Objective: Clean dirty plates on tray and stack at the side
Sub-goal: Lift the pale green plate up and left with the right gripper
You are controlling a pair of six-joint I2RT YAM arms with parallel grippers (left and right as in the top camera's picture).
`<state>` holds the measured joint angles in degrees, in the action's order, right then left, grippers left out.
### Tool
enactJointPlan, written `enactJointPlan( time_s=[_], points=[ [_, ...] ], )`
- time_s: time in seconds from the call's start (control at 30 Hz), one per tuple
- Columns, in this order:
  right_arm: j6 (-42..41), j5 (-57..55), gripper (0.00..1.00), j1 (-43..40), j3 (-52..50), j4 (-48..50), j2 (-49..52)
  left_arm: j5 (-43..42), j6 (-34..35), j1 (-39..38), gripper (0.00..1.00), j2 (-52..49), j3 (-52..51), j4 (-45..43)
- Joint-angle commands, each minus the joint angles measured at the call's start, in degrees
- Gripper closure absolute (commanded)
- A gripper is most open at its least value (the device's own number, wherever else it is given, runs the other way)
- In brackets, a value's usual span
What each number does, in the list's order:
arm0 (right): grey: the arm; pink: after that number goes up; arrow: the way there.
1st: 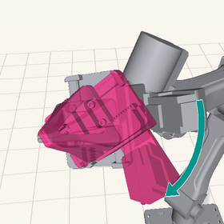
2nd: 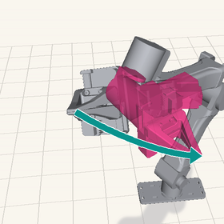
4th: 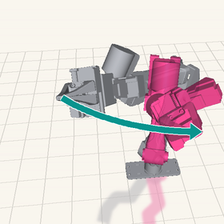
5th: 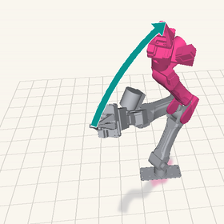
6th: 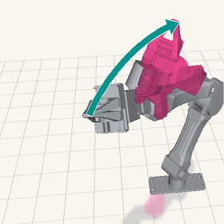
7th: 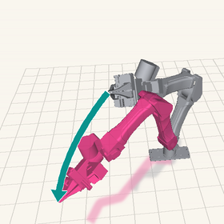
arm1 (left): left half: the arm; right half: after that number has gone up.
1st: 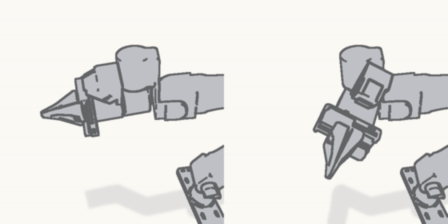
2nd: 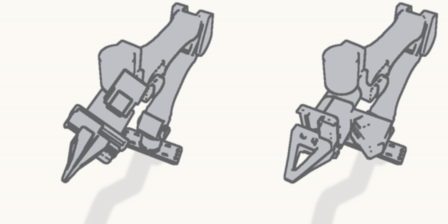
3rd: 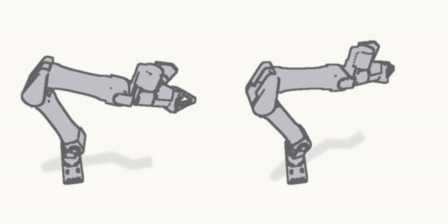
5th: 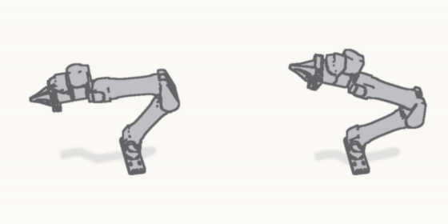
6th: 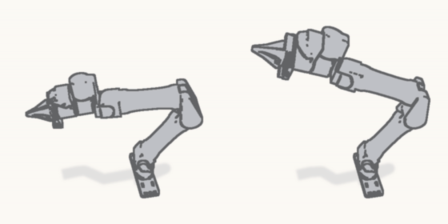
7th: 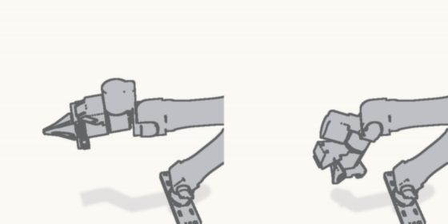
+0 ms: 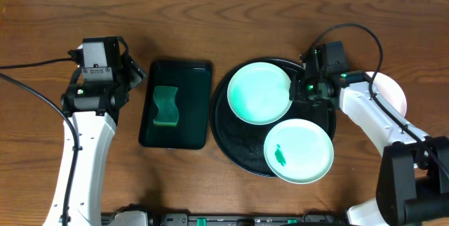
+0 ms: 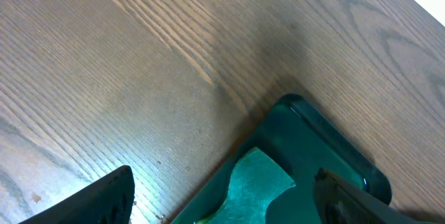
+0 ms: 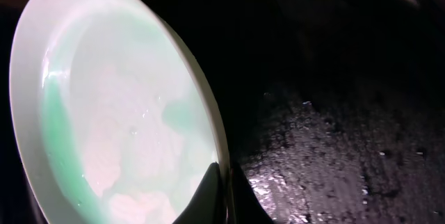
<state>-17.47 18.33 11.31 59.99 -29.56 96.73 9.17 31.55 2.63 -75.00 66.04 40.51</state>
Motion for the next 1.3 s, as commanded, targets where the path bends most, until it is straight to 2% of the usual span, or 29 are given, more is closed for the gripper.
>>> enactJointPlan(
  time_s=[0.0,0.2,0.43,0.77,1.07,1.27],
  points=[
    [-1.7,5.7,0.99,-0.5,0.1,0.0,-1.1,0.3,0.5,0.3,0.18,0.1,0.6,0.2],
    [-6.9,6.1,0.99,0.6,1.4,0.0,-2.5,0.3,0.5,0.3,0.18,0.1,0.6,0.2],
    [-8.0,1.9,0.99,5.6,4.8,0.8,-3.4,0.3,0.5,0.3,0.18,0.1,0.6,0.2],
    [-22.8,-0.1,0.99,13.5,4.9,13.3,-3.2,0.3,0.5,0.3,0.18,0.1,0.6,0.2],
    [-28.0,-6.8,0.99,19.8,4.9,17.2,-1.8,0.3,0.5,0.3,0.18,0.1,0.6,0.2],
    [-28.2,-12.7,0.99,23.9,4.9,18.4,-0.7,0.3,0.5,0.3,0.18,0.1,0.6,0.2]
  ],
)
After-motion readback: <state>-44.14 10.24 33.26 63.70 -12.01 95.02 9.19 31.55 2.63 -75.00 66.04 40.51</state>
